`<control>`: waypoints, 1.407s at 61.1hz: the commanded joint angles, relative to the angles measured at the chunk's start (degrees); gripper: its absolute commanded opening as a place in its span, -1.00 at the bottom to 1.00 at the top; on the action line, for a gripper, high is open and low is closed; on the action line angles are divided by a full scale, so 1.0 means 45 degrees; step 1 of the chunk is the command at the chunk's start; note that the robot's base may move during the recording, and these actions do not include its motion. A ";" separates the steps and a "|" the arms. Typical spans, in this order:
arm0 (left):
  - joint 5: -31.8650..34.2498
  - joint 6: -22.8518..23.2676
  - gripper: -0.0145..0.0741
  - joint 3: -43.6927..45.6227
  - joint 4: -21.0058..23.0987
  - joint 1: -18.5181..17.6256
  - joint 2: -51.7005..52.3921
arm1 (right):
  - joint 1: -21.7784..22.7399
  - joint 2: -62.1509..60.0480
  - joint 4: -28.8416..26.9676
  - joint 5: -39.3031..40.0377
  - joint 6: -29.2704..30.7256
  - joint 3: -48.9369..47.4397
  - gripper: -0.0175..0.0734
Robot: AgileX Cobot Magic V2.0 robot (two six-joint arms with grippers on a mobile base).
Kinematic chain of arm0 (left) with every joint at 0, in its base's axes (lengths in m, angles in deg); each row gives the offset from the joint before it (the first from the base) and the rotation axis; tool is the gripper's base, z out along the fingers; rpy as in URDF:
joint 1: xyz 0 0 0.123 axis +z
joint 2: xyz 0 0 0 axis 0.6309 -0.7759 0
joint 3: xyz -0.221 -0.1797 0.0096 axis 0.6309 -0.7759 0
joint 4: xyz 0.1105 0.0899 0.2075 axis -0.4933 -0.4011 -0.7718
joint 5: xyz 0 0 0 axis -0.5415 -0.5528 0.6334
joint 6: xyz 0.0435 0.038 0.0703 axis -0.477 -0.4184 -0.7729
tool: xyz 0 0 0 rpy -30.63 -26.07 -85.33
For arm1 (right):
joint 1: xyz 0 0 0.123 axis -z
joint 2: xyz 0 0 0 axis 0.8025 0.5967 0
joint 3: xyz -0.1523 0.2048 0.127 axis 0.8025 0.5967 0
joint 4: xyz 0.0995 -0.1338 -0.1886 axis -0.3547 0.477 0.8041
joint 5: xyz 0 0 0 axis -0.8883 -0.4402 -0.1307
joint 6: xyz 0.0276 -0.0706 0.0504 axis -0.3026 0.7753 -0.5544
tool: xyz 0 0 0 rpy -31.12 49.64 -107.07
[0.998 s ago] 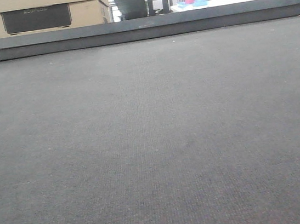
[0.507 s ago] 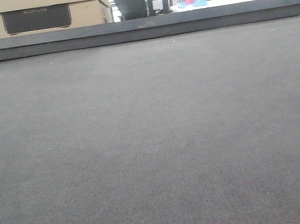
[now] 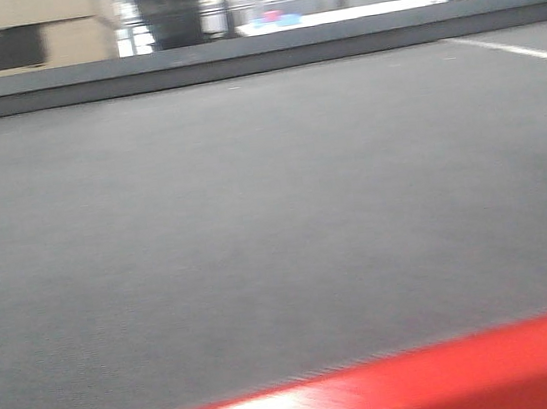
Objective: Place cylindrical capacitor in blue bin on shelf
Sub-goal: 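Drive the base to the shelf of blue bins holding both objects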
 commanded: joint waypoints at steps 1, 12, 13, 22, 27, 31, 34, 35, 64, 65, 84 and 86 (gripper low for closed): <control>0.0302 0.0091 -0.92 0.0032 0.0012 -0.0106 0.0062 | -0.0020 -0.0069 0.0168 0.0431 0.0038 -0.0014 -0.97; 0.0302 0.0091 -0.92 0.0032 0.0012 -0.0106 0.0062 | -0.0020 -0.0069 0.0168 0.0431 0.0038 -0.0014 -0.97; 0.0302 0.0091 -0.92 0.0032 0.0012 -0.0106 0.0062 | -0.0020 -0.0069 0.0168 0.0431 0.0038 -0.0014 -0.97; 0.0302 0.0091 -0.92 0.0032 0.0012 -0.0106 0.0062 | -0.0020 -0.0069 0.0168 0.0431 0.0038 -0.0014 -0.97; 0.0302 0.0091 -0.92 0.0032 0.0012 -0.0106 0.0062 | -0.0020 -0.0069 0.0168 0.0431 0.0038 -0.0014 -0.97; 0.0302 0.0091 -0.92 0.0032 0.0012 -0.0106 0.0062 | -0.0020 -0.0069 0.0168 0.0431 0.0038 -0.0014 -0.97; 0.0302 0.0091 -0.92 0.0032 0.0012 -0.0106 0.0062 | -0.0020 -0.0069 0.0168 0.0431 0.0038 -0.0014 -0.97; 0.0302 0.0091 -0.92 0.0032 0.0012 -0.0106 0.0062 | -0.0020 -0.0069 0.0168 0.0431 0.0038 -0.0014 -0.97; 0.0332 0.0091 -0.92 0.0032 0.0012 -0.0106 0.0062 | -0.0020 -0.0069 0.0168 0.0431 0.0038 -0.0014 -0.97; 0.0332 0.0091 -0.92 0.0032 0.0012 -0.0106 0.0062 | -0.0020 -0.0069 0.0168 0.0431 0.0038 -0.0014 -0.97; 0.0332 0.0091 -0.92 0.0032 0.0012 -0.0106 0.0062 | -0.0020 -0.0069 0.0168 0.0431 0.0038 -0.0014 -0.97; 0.0332 0.0091 -0.92 0.0032 0.0012 -0.0106 0.0062 | -0.0020 -0.0069 0.0168 0.0431 0.0038 -0.0014 -0.97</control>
